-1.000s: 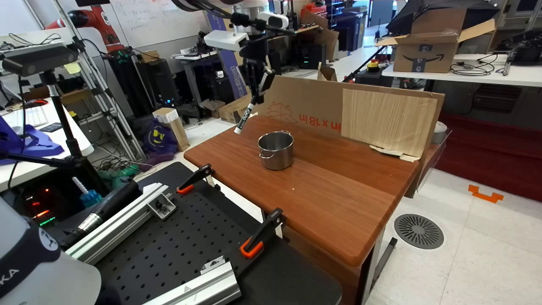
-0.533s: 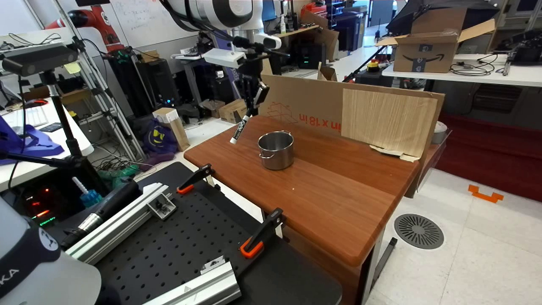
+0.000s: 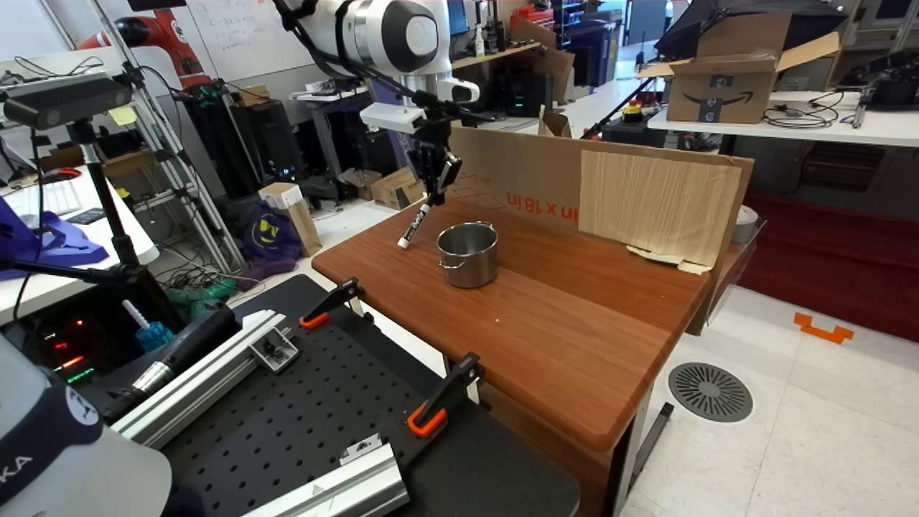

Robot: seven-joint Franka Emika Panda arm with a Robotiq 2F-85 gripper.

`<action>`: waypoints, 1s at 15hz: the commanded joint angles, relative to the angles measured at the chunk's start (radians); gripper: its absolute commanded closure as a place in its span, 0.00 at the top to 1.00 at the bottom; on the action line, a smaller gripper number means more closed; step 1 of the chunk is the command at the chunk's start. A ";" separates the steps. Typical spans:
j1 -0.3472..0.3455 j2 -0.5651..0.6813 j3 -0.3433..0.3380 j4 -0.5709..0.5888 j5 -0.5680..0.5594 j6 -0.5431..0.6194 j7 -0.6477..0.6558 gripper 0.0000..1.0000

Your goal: Place the marker on the desk

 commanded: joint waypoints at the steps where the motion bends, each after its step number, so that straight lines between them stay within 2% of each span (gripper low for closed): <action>1: 0.035 0.080 -0.033 0.094 -0.034 -0.018 0.043 0.05; 7: 0.061 0.196 -0.072 0.197 -0.062 -0.035 0.084 0.05; 12: 0.085 0.242 -0.094 0.252 -0.079 -0.063 0.115 0.05; 13: 0.090 0.243 -0.097 0.256 -0.083 -0.068 0.123 0.44; 15: 0.096 0.245 -0.101 0.265 -0.091 -0.082 0.134 0.44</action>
